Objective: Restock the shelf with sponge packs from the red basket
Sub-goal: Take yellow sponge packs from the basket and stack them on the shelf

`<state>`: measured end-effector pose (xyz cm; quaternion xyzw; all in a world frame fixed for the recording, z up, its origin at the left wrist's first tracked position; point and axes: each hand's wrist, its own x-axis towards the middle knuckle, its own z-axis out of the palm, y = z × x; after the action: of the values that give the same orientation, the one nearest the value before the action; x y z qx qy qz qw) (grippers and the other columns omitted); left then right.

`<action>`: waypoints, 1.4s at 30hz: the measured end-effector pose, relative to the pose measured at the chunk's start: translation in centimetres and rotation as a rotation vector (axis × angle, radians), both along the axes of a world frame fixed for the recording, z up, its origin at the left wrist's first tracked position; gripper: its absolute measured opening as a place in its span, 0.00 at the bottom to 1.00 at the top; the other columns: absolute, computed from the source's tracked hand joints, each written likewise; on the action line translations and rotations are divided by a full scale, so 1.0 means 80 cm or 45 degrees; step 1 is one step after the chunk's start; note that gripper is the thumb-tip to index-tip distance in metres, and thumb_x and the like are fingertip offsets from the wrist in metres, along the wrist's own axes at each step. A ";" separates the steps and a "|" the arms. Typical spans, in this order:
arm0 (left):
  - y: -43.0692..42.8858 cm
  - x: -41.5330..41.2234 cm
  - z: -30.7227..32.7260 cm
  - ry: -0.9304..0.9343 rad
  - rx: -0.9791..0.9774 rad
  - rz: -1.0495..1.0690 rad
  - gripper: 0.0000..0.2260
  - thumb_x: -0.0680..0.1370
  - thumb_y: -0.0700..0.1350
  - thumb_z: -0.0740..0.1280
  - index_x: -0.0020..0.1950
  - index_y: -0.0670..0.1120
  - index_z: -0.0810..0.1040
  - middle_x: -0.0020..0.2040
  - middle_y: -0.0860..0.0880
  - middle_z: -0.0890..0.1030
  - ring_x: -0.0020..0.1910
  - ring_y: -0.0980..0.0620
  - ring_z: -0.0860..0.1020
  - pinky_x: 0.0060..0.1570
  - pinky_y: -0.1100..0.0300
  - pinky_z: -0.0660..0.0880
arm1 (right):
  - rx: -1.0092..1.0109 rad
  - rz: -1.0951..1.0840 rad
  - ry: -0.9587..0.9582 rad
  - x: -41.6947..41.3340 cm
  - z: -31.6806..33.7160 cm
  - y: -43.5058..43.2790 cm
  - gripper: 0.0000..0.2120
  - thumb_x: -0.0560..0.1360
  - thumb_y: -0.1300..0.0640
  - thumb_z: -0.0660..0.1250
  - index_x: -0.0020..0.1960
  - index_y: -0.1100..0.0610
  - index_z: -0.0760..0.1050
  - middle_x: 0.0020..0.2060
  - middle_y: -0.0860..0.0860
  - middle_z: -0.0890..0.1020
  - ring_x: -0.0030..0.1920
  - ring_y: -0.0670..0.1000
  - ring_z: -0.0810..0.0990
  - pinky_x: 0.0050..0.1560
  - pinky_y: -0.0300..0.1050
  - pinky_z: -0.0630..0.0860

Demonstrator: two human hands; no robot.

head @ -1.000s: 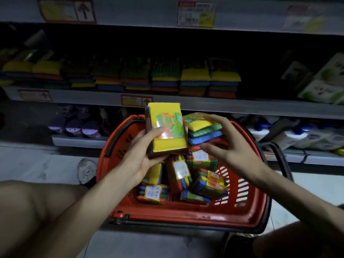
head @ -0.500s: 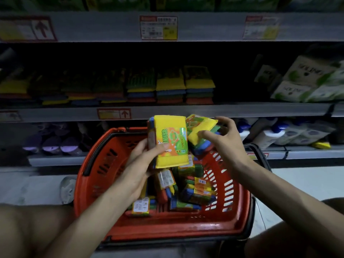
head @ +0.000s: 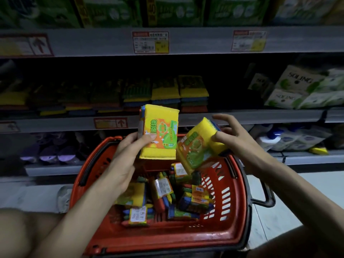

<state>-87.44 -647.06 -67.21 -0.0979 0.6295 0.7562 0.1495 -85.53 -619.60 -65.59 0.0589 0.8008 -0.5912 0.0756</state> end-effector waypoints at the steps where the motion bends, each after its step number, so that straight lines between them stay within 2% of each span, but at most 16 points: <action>1: -0.002 -0.001 0.001 0.006 0.004 -0.025 0.20 0.70 0.50 0.73 0.61 0.45 0.82 0.48 0.47 0.88 0.45 0.51 0.86 0.41 0.61 0.80 | 0.001 0.036 0.011 -0.001 0.003 0.003 0.30 0.69 0.44 0.70 0.69 0.35 0.68 0.59 0.49 0.78 0.52 0.53 0.85 0.53 0.56 0.84; 3: -0.005 -0.001 0.002 0.011 0.001 -0.087 0.20 0.70 0.49 0.76 0.60 0.46 0.82 0.48 0.47 0.88 0.43 0.52 0.86 0.39 0.63 0.80 | -0.004 0.130 0.021 -0.003 0.012 0.010 0.30 0.69 0.46 0.69 0.70 0.36 0.68 0.56 0.51 0.77 0.50 0.53 0.86 0.49 0.52 0.85; 6: -0.005 -0.001 -0.002 0.003 -0.010 -0.145 0.20 0.70 0.51 0.72 0.61 0.47 0.83 0.53 0.44 0.87 0.49 0.49 0.85 0.50 0.55 0.79 | 0.012 0.206 0.063 -0.004 0.020 0.019 0.31 0.69 0.47 0.70 0.71 0.36 0.69 0.54 0.54 0.77 0.51 0.53 0.85 0.49 0.51 0.85; 11: 0.002 0.005 -0.004 -0.048 -0.032 -0.168 0.18 0.70 0.53 0.72 0.56 0.47 0.86 0.54 0.42 0.87 0.50 0.46 0.84 0.56 0.50 0.78 | -0.049 0.072 0.164 -0.005 0.016 0.016 0.25 0.71 0.48 0.70 0.67 0.36 0.74 0.60 0.47 0.81 0.55 0.46 0.84 0.48 0.44 0.82; 15: 0.010 0.010 -0.003 -0.109 0.077 -0.164 0.10 0.73 0.52 0.72 0.49 0.50 0.89 0.55 0.40 0.86 0.54 0.41 0.84 0.63 0.45 0.77 | -0.163 -0.183 0.266 0.003 0.001 -0.004 0.16 0.75 0.46 0.71 0.63 0.44 0.78 0.55 0.47 0.84 0.53 0.50 0.86 0.52 0.54 0.83; 17: 0.014 0.010 -0.007 -0.104 0.094 -0.138 0.14 0.73 0.54 0.73 0.56 0.49 0.88 0.58 0.41 0.86 0.59 0.40 0.83 0.66 0.43 0.76 | -0.227 -0.294 0.265 0.006 -0.003 -0.015 0.15 0.77 0.44 0.71 0.62 0.47 0.78 0.54 0.50 0.84 0.51 0.51 0.86 0.49 0.53 0.83; 18: 0.016 0.010 -0.009 -0.092 0.096 -0.120 0.19 0.72 0.56 0.73 0.60 0.48 0.86 0.59 0.41 0.85 0.60 0.40 0.82 0.67 0.42 0.75 | -0.257 -0.323 0.244 0.008 -0.003 -0.020 0.16 0.78 0.44 0.69 0.63 0.48 0.78 0.54 0.51 0.83 0.49 0.50 0.87 0.46 0.49 0.83; 20: 0.024 0.012 -0.014 -0.075 0.091 -0.069 0.27 0.69 0.58 0.75 0.65 0.47 0.81 0.59 0.43 0.85 0.60 0.41 0.83 0.67 0.41 0.75 | -0.323 -0.334 0.176 0.013 -0.003 -0.029 0.18 0.77 0.43 0.67 0.63 0.50 0.77 0.53 0.54 0.84 0.46 0.49 0.87 0.41 0.40 0.81; 22: 0.033 0.017 -0.017 -0.048 0.058 -0.020 0.28 0.68 0.58 0.76 0.65 0.47 0.79 0.57 0.45 0.86 0.58 0.43 0.84 0.64 0.43 0.77 | -0.363 -0.295 0.101 0.019 -0.002 -0.034 0.22 0.73 0.41 0.69 0.64 0.49 0.75 0.48 0.52 0.86 0.43 0.49 0.88 0.37 0.38 0.80; 24: 0.040 0.021 -0.016 -0.029 0.050 -0.004 0.25 0.70 0.57 0.75 0.64 0.47 0.79 0.56 0.46 0.87 0.58 0.44 0.84 0.63 0.45 0.78 | -0.378 -0.279 0.058 0.022 0.000 -0.035 0.26 0.70 0.40 0.72 0.64 0.47 0.75 0.44 0.50 0.87 0.42 0.51 0.88 0.37 0.39 0.81; 27: 0.047 0.023 -0.009 -0.011 0.064 -0.079 0.22 0.74 0.55 0.75 0.65 0.49 0.80 0.58 0.47 0.86 0.59 0.46 0.84 0.67 0.44 0.75 | -0.413 -0.310 0.048 0.021 0.003 -0.028 0.26 0.68 0.41 0.74 0.63 0.48 0.77 0.45 0.53 0.88 0.43 0.54 0.88 0.40 0.46 0.83; 29: 0.050 0.023 -0.005 0.062 -0.031 -0.198 0.22 0.74 0.56 0.74 0.66 0.53 0.80 0.61 0.50 0.85 0.62 0.50 0.82 0.70 0.45 0.72 | -0.419 -0.332 0.055 0.020 0.006 -0.020 0.25 0.68 0.40 0.75 0.61 0.48 0.78 0.46 0.55 0.88 0.43 0.55 0.88 0.43 0.50 0.83; 32: 0.056 0.026 -0.007 0.123 -0.213 -0.362 0.25 0.70 0.60 0.75 0.67 0.59 0.79 0.61 0.55 0.84 0.63 0.53 0.81 0.73 0.46 0.68 | -0.417 -0.337 0.069 0.021 0.009 -0.007 0.23 0.68 0.39 0.73 0.59 0.49 0.79 0.44 0.55 0.88 0.43 0.56 0.88 0.42 0.49 0.83; 36: 0.061 0.026 -0.008 0.107 -0.253 -0.417 0.28 0.69 0.54 0.77 0.68 0.59 0.77 0.60 0.54 0.85 0.61 0.54 0.82 0.71 0.47 0.71 | -0.412 -0.327 0.023 0.023 0.014 0.008 0.21 0.71 0.40 0.71 0.56 0.54 0.79 0.40 0.55 0.87 0.39 0.56 0.87 0.38 0.45 0.82; 40: 0.067 0.019 0.001 0.243 -0.494 -0.202 0.38 0.62 0.57 0.82 0.71 0.61 0.75 0.64 0.56 0.80 0.60 0.57 0.80 0.56 0.62 0.76 | -0.395 -0.290 0.003 0.026 0.019 0.032 0.18 0.73 0.44 0.73 0.57 0.54 0.80 0.40 0.57 0.87 0.37 0.55 0.87 0.34 0.43 0.82; 42: 0.070 0.013 0.004 0.346 -0.614 -0.102 0.38 0.62 0.58 0.84 0.71 0.60 0.76 0.62 0.56 0.81 0.60 0.59 0.79 0.54 0.62 0.76 | -0.372 -0.249 0.012 0.027 0.024 0.044 0.19 0.71 0.44 0.74 0.57 0.52 0.81 0.40 0.56 0.87 0.37 0.55 0.87 0.33 0.42 0.81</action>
<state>-86.40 -641.46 -66.92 -0.0032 0.8091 0.5840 0.0659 -83.33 -616.11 -63.65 0.1222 0.6971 -0.7062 0.0220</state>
